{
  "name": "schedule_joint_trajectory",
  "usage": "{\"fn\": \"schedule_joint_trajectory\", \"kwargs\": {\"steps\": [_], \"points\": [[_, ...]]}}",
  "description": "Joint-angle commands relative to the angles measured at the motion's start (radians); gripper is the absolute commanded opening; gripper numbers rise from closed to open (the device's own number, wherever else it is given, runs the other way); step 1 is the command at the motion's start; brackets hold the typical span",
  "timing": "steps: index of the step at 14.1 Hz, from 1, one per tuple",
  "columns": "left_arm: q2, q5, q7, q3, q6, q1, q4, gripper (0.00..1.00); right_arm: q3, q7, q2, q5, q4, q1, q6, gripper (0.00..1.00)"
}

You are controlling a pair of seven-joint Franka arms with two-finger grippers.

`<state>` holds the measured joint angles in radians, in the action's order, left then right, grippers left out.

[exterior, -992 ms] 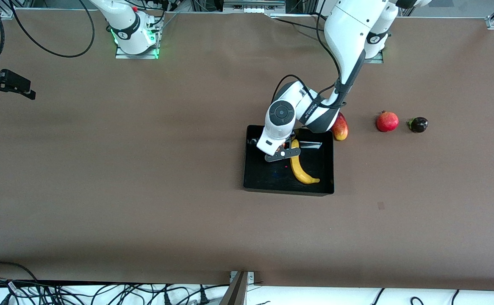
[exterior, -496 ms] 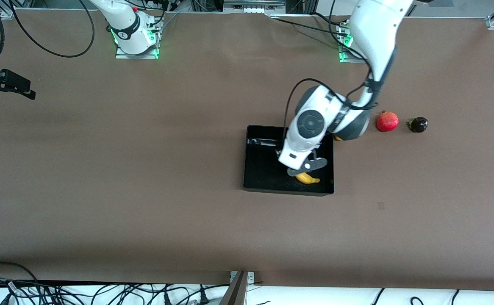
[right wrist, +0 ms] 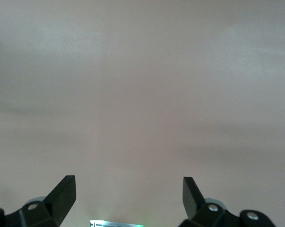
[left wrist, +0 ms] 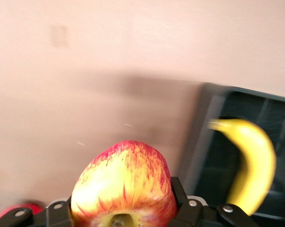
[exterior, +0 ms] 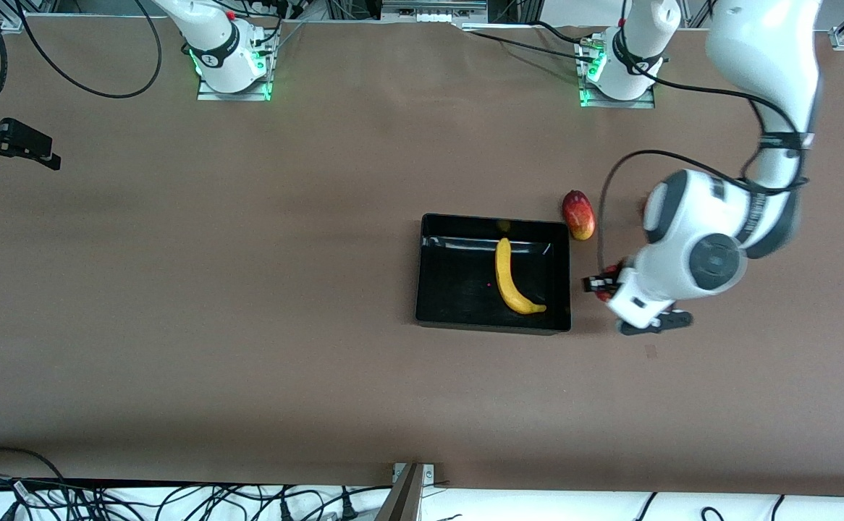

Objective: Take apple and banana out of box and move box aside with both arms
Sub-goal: 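Lift the apple out of the tray and set it on the table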

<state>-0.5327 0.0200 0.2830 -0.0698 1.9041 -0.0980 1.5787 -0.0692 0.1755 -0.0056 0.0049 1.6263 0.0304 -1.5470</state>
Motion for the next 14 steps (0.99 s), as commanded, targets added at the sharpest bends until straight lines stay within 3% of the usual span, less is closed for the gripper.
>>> {"fn": "schedule_joint_trajectory", "kwargs": {"steps": [1, 3, 14], "points": [[-0.012, -0.049, -0.209, -0.016, -0.008, 0.112, 0.017, 0.0, 0.005, 0.002, 0.009, 0.021, -0.022, 0.011, 0.018, 1.0], [-0.052, -0.129, -0.234, -0.016, 0.024, 0.145, 0.015, 0.0, 0.005, 0.002, 0.009, 0.021, -0.022, 0.011, 0.018, 1.0], [-0.23, -0.179, -0.217, -0.004, 0.381, 0.159, 0.063, 0.0, 0.005, 0.002, 0.009, 0.021, -0.022, 0.011, 0.018, 1.0]]}}
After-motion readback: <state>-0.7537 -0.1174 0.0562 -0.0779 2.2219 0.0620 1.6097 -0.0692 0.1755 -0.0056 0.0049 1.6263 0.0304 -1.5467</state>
